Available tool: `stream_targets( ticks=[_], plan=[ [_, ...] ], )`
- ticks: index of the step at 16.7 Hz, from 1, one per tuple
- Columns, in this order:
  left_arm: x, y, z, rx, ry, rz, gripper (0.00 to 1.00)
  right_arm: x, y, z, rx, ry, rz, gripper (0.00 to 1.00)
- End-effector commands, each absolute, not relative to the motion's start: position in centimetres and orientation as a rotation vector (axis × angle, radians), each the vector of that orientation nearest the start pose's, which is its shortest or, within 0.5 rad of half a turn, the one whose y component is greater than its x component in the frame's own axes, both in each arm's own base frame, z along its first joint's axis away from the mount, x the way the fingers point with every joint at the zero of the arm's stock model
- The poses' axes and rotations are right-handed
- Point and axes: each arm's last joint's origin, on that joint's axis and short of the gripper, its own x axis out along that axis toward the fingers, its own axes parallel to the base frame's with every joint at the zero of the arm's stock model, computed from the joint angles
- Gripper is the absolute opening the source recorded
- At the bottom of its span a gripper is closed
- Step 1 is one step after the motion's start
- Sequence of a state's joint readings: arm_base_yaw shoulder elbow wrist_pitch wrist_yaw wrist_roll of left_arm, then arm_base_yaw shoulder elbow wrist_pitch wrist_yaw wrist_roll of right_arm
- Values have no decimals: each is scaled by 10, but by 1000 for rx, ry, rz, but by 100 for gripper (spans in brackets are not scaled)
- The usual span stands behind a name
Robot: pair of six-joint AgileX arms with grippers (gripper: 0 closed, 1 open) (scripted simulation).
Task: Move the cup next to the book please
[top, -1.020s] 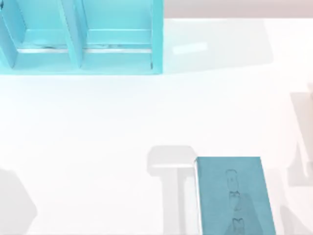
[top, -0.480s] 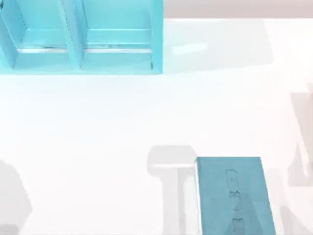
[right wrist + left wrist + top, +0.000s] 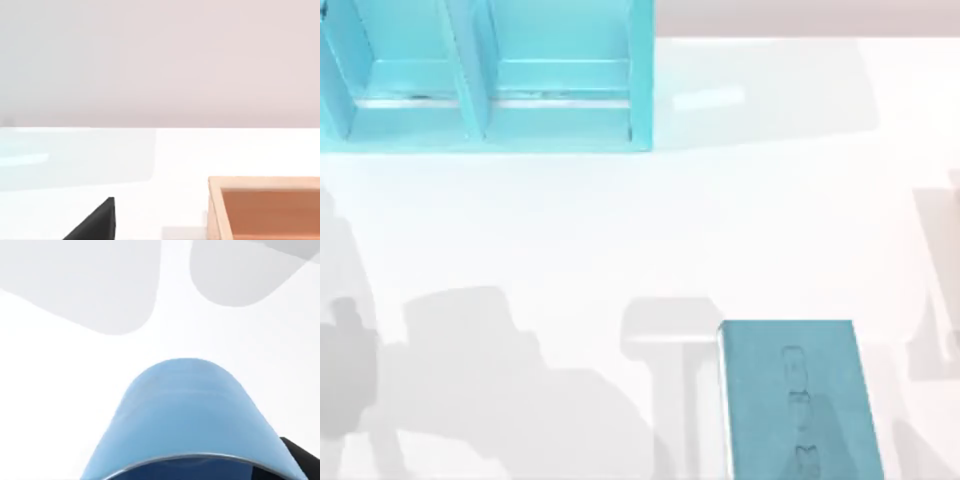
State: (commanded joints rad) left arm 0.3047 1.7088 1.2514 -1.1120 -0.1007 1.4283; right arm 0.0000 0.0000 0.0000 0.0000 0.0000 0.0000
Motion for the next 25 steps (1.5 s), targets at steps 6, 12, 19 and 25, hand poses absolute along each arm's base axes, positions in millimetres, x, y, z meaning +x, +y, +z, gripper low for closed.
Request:
stream_targets(
  ticks=[6, 12, 19, 25],
  plan=[
    [347, -34, 213, 641, 1554, -478, 0, 106, -1, 160, 0, 0, 0, 100],
    [329, -183, 222, 358, 1558, -225, 0, 106, -1, 160, 0, 0, 0, 100],
    [252, -294, 241, 127, 1549, -79, 0, 106, -1, 160, 0, 0, 0, 100],
    [206, -329, 248, 41, 1556, 3, 0, 106, -1, 160, 0, 0, 0, 100]
  ],
)
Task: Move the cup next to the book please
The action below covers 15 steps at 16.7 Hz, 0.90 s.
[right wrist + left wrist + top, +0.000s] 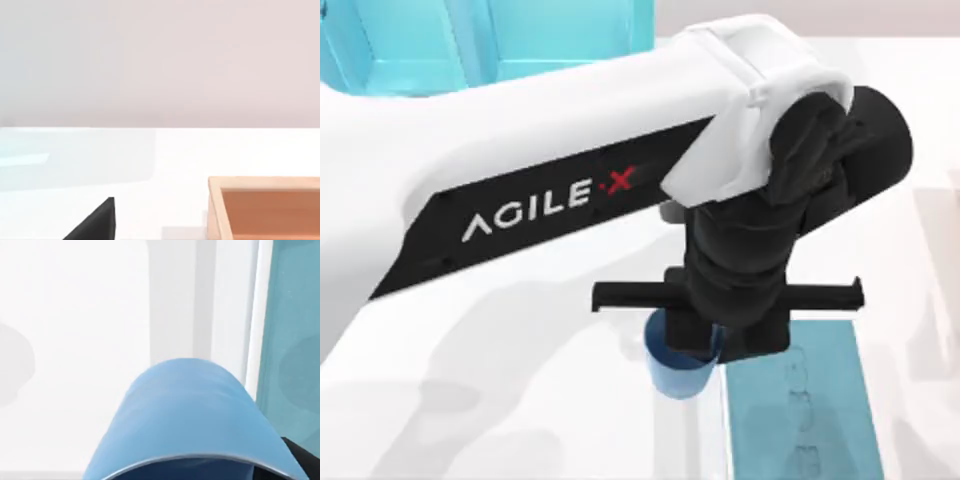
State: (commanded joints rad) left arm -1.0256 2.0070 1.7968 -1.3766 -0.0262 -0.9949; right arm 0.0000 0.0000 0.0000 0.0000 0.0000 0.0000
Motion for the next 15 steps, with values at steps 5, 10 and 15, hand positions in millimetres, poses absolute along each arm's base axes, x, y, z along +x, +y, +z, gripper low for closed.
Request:
stream_targets(
  ticks=[5, 10, 15],
  plan=[
    [203, -331, 248, 40, 1557, 9, 0, 106, -1, 160, 0, 0, 0, 100],
    [205, -329, 238, 35, 1557, 13, 0, 106, -1, 160, 0, 0, 0, 100],
    [204, -322, 191, 40, 1558, 9, 0, 106, -1, 160, 0, 0, 0, 100]
  ],
)
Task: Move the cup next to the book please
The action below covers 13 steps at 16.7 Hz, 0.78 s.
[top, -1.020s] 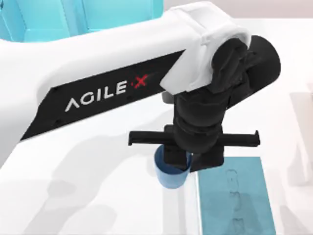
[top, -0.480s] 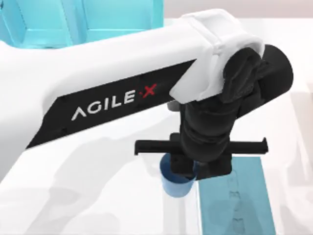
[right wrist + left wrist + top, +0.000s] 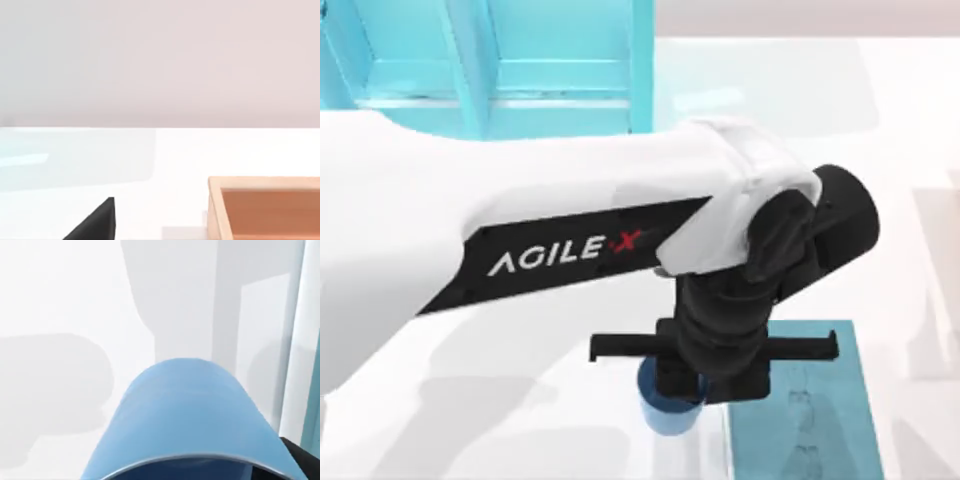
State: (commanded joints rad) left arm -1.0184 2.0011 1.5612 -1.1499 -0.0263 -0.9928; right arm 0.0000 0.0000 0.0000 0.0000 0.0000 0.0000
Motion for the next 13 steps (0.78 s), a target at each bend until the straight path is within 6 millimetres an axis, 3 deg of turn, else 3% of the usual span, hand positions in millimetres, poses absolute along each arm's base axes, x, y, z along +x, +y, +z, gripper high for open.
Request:
stream_targets(
  ticks=[5, 13],
  plan=[
    [204, -320, 184, 40, 1557, 9, 0, 106, -1, 160, 0, 0, 0, 100],
    [204, -320, 184, 40, 1557, 9, 60, 106, -1, 160, 0, 0, 0, 100]
  ],
)
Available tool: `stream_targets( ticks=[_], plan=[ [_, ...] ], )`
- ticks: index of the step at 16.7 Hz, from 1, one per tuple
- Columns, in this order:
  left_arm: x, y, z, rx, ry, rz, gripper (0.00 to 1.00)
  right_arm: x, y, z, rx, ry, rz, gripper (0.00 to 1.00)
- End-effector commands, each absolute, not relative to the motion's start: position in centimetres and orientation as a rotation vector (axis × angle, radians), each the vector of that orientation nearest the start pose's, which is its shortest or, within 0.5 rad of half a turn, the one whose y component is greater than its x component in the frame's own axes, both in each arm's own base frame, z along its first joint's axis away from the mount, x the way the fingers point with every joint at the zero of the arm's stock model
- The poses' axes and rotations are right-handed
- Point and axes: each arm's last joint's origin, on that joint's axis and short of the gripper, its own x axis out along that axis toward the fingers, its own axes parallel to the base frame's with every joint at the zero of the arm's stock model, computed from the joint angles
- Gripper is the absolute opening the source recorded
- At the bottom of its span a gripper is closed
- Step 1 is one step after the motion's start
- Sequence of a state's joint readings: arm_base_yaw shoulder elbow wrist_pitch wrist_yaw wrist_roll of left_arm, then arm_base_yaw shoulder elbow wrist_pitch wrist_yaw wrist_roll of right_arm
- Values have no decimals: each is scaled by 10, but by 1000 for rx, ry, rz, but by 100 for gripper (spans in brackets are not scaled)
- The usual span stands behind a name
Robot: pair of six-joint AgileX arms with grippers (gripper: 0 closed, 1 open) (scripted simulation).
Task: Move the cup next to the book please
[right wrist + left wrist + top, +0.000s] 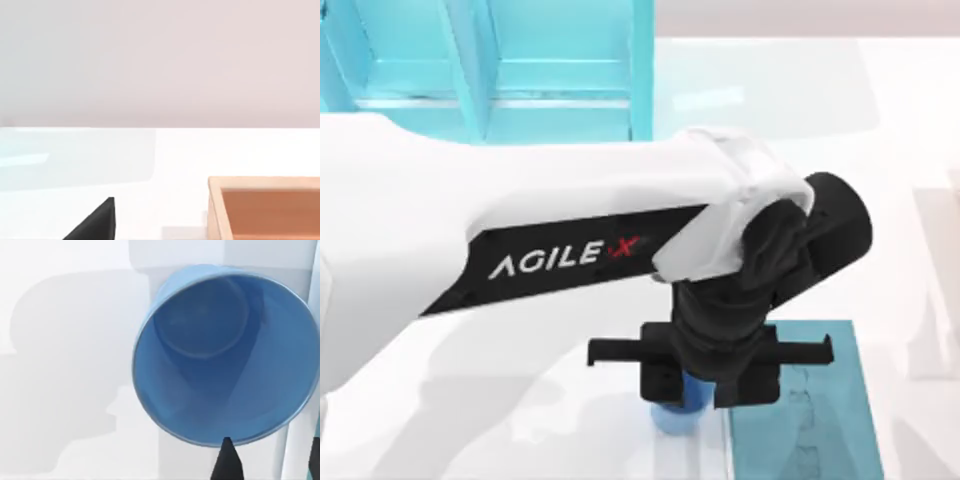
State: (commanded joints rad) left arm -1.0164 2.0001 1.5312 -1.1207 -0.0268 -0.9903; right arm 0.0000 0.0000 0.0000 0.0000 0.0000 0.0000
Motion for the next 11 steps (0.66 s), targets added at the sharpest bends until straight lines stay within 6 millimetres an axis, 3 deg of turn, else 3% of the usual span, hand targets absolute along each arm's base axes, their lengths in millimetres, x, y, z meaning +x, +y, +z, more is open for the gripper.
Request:
stream_targets(
  ticks=[5, 11],
  plan=[
    [204, -320, 184, 40, 1557, 9, 98, 106, -1, 160, 0, 0, 0, 100],
    [204, -320, 184, 40, 1557, 9, 100, 106, -1, 160, 0, 0, 0, 100]
  ],
)
